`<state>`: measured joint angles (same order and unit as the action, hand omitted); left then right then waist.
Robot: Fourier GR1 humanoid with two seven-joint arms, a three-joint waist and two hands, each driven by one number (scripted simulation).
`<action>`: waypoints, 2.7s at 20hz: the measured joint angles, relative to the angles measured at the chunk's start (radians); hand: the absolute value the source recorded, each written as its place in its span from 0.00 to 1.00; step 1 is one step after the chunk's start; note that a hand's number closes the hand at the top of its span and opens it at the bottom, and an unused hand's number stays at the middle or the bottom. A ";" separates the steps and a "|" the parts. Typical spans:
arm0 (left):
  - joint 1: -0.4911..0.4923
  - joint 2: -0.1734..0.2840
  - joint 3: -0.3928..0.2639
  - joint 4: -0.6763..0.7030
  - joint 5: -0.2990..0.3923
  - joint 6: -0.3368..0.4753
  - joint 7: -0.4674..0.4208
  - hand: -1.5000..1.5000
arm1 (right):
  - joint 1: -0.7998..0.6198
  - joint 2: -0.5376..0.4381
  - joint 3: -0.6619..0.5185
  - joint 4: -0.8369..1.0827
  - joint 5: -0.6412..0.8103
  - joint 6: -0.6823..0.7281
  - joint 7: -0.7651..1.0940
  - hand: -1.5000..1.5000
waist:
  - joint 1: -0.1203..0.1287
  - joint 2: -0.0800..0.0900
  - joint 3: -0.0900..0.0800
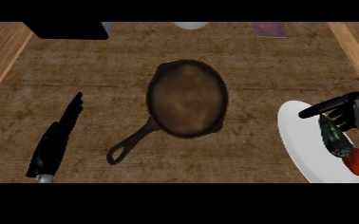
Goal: Pick the eggplant from the plate and place it in the pan
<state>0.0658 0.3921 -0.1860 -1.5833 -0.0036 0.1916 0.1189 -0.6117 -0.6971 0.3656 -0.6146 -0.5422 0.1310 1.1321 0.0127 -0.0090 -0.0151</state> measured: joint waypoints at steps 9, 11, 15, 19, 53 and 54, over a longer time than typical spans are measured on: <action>0.005 -0.006 0.021 -0.014 -0.006 -0.012 0.006 0.50 | 0.005 0.018 0.009 0.008 0.034 -0.035 -0.028 1.00 | -0.003 -0.006 -0.010; -0.003 -0.009 0.022 -0.009 -0.012 -0.011 0.011 0.50 | 0.010 0.024 0.004 0.004 0.043 -0.049 -0.039 1.00 | -0.006 -0.008 -0.013; 0.005 -0.011 0.026 -0.013 -0.012 -0.017 0.008 0.50 | 0.020 0.043 -0.012 0.003 0.046 -0.083 -0.048 1.00 | -0.007 -0.012 -0.021; 0.025 -0.015 0.024 -0.021 -0.020 -0.015 0.009 0.50 | 0.046 0.058 0.007 -0.056 0.080 -0.127 -0.068 1.00 | -0.018 -0.018 -0.024; 0.043 -0.019 0.049 -0.016 -0.023 -0.024 -0.001 0.50 | -0.099 0.214 0.392 -0.942 1.374 -0.472 0.098 1.00 | -0.033 -0.005 0.012; 0.038 -0.029 0.039 -0.013 -0.028 -0.022 -0.002 0.50 | -0.108 0.244 0.372 -0.913 1.385 -0.473 0.091 1.00 | -0.027 -0.001 0.013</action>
<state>0.1042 0.3630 -0.1467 -1.5966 -0.0312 0.1692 0.1173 -0.7199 -0.4529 0.7372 -1.5274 0.8424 -0.3420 1.2232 -0.0140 -0.0102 -0.0023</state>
